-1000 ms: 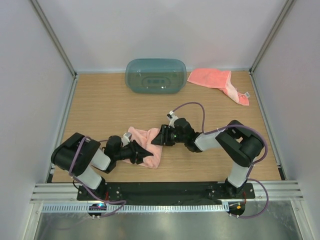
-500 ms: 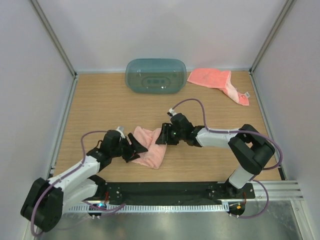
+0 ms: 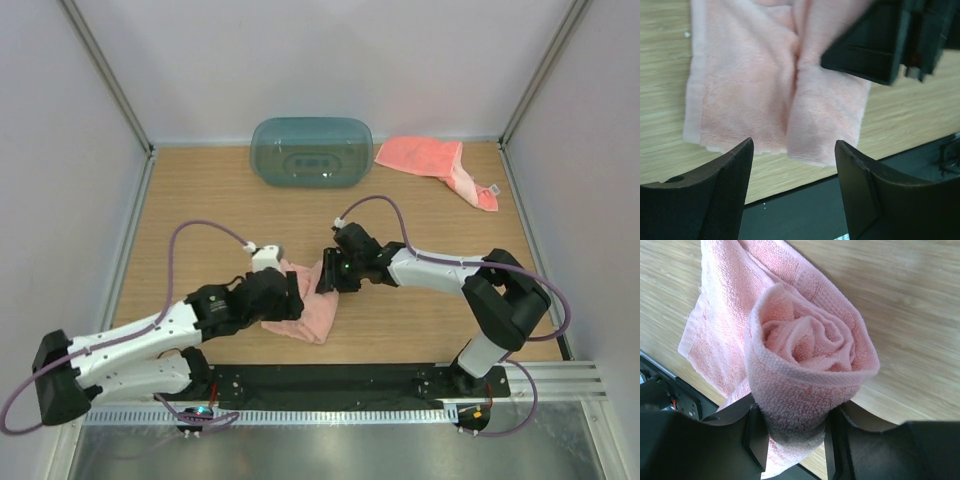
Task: Roll the towels
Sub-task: Roll the towel
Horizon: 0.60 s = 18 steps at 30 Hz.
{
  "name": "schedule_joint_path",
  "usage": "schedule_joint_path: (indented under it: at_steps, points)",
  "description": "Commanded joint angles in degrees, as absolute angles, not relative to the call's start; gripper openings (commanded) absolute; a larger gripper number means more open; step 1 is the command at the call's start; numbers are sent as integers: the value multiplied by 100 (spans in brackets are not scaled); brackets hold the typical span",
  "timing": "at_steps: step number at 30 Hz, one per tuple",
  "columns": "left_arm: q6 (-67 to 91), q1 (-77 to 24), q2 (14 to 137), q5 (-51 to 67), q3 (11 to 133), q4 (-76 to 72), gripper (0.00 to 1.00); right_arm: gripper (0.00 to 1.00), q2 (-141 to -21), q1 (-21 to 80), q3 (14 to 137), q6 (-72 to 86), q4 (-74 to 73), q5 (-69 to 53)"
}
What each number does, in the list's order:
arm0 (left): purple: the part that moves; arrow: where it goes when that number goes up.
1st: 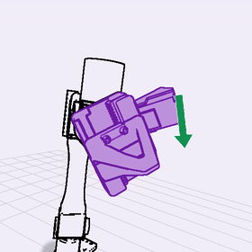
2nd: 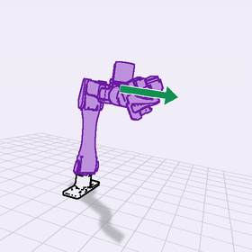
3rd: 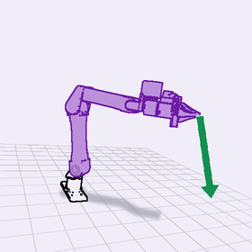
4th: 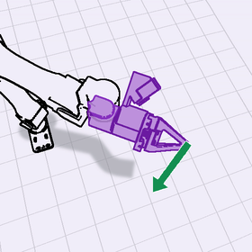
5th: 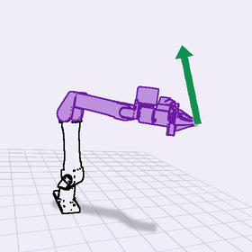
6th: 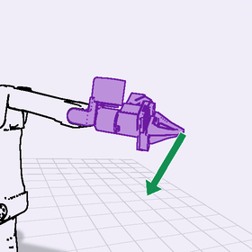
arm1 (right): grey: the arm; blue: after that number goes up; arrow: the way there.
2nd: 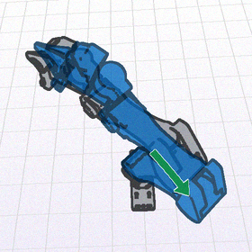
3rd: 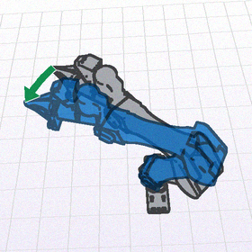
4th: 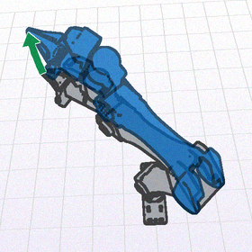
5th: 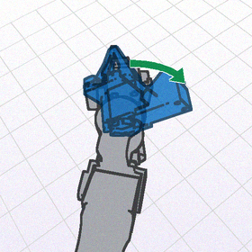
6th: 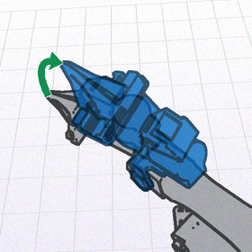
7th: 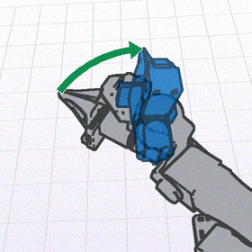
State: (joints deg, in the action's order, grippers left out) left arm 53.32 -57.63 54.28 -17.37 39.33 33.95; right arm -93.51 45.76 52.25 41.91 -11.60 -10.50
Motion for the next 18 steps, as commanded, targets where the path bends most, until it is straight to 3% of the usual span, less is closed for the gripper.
schedule_joint_path:
  at_steps: [1, 7, 18]
  points:
    - [4949, -6897, 6124, -3592, 4595, 3735, 67, 32, -9378, 4684, 5475, 4061, -1766, -896]
    - [4282, -8410, 7993, -4657, 5861, 3911, 73, 32, -9466, 4685, 5502, 4061, -1846, -940]
    - [4605, -8534, 9536, -4527, 6074, 3999, 84, 32, -9317, 4685, 5441, 4017, -1969, -1028]
